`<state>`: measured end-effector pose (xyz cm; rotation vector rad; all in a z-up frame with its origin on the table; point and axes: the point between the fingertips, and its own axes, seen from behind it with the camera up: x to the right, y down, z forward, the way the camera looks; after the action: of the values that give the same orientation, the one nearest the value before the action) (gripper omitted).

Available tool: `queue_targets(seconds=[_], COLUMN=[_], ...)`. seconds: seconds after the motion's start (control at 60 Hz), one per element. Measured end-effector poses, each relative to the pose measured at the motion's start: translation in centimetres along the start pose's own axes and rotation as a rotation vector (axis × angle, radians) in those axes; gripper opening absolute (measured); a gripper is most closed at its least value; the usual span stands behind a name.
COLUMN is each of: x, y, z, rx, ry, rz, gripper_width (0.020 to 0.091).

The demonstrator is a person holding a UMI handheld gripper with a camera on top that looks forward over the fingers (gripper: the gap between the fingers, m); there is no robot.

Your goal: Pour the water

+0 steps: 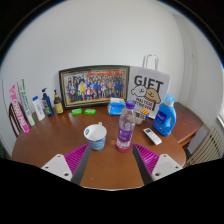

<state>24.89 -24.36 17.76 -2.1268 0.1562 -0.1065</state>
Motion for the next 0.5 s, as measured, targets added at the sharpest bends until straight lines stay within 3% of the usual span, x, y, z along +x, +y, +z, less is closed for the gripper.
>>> queue_targets(seconds=[0.217, 0.5], x=[-3.5, -4.4], y=[1.0, 1.8], z=[-8.1, -12.0], rx=[0.010, 0.032], ry=[0.007, 0.024], rz=[-0.040, -0.106], gripper_width=[0.0856, 0.0855])
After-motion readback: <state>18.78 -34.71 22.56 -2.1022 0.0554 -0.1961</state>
